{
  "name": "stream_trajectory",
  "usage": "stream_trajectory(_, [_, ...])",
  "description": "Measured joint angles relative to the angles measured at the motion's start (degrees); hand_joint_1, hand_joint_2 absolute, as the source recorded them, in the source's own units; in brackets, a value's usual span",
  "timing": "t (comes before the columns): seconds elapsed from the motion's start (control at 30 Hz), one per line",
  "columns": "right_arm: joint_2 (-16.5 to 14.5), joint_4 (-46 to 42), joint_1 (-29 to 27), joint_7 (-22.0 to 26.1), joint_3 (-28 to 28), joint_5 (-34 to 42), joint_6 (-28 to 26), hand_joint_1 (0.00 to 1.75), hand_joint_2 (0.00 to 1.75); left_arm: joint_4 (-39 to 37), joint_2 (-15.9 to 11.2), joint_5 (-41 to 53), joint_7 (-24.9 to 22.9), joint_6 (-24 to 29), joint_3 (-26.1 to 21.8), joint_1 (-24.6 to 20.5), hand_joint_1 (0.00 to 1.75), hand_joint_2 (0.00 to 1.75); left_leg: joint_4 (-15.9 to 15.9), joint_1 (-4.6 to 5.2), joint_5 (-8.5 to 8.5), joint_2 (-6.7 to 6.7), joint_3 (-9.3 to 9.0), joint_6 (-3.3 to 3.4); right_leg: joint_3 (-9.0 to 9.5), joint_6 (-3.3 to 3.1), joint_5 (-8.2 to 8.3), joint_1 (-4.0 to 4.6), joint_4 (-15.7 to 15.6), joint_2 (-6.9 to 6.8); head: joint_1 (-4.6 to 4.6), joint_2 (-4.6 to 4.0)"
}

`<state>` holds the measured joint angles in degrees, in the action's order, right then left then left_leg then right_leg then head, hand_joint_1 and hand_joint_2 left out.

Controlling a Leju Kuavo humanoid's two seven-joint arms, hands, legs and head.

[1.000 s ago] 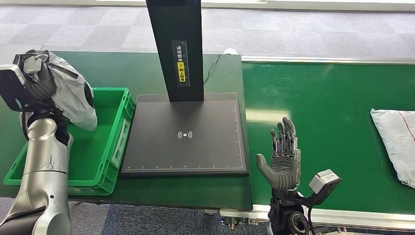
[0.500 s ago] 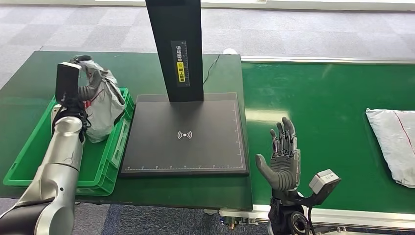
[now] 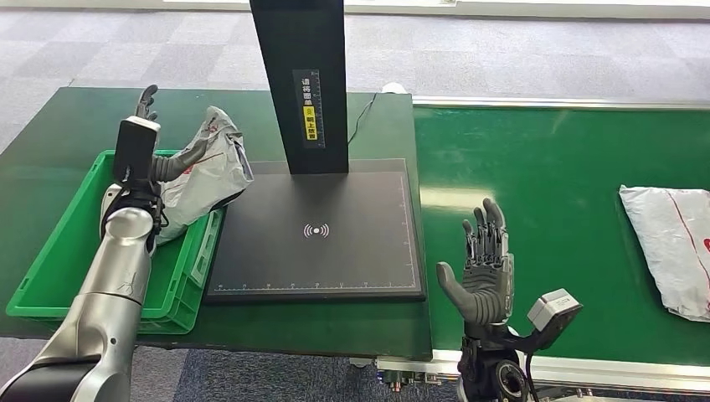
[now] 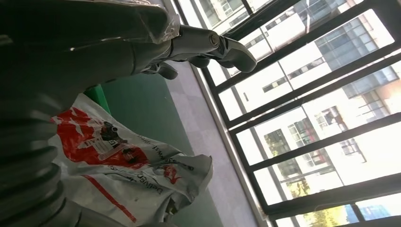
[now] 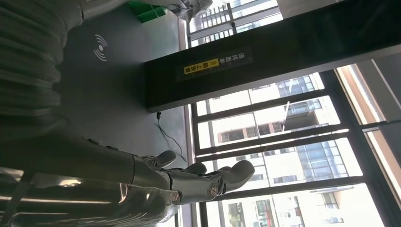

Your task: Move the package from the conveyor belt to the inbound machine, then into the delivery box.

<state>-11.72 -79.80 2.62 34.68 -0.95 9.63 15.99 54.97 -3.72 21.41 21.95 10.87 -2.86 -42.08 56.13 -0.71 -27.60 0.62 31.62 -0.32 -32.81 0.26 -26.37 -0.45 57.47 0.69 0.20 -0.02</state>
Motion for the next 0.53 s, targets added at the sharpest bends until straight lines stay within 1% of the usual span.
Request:
stream_trajectory(0.07, [0.00,-0.17,-0.41,-0.01,-0.04,0.04,-0.57,0.00,1.75,2.10,0.35,-2.80,2.07,0.78,0.05,0.71,0.00,1.75,0.00,0.00,0.00,0.00,0.00,0.00,0.00,0.00,0.00,0.00,0.00,0.00,-0.01,0.00])
stream_trajectory(0.17, [0.00,-0.49,-0.97,-0.01,-0.17,0.13,-1.09,0.00,1.75,8.47,1.21,-6.78,4.03,1.98,0.56,3.29,0.00,1.75,0.00,0.00,-0.01,-0.01,0.01,0.00,-0.01,0.00,0.00,-0.01,0.00,0.01,-0.01,0.00])
stream_trajectory(0.3, [0.02,-0.63,-1.30,-0.02,-0.48,0.14,-1.11,0.00,1.75,16.59,2.03,-8.22,3.78,2.91,2.07,7.12,0.00,1.75,0.00,0.00,-0.02,0.00,0.04,0.00,-0.04,0.00,-0.01,0.00,-0.01,0.00,-0.01,0.00])
stream_trajectory(0.4, [0.04,-0.63,-1.35,-0.02,-0.59,0.17,-1.10,0.00,1.75,19.58,2.21,-8.68,3.57,3.08,2.64,8.34,0.00,1.75,-0.01,0.00,-0.01,0.00,0.03,0.00,-0.04,0.00,-0.01,0.00,-0.01,0.00,-0.01,0.00])
stream_trajectory(0.53, [0.04,-0.63,-1.37,-0.02,-0.64,0.19,-1.09,0.00,1.75,21.76,2.35,-9.01,4.09,3.28,3.00,9.42,0.00,1.75,-0.01,0.00,0.01,-0.01,0.01,-0.01,-0.01,-0.03,0.02,0.00,0.00,0.01,0.00,0.00])
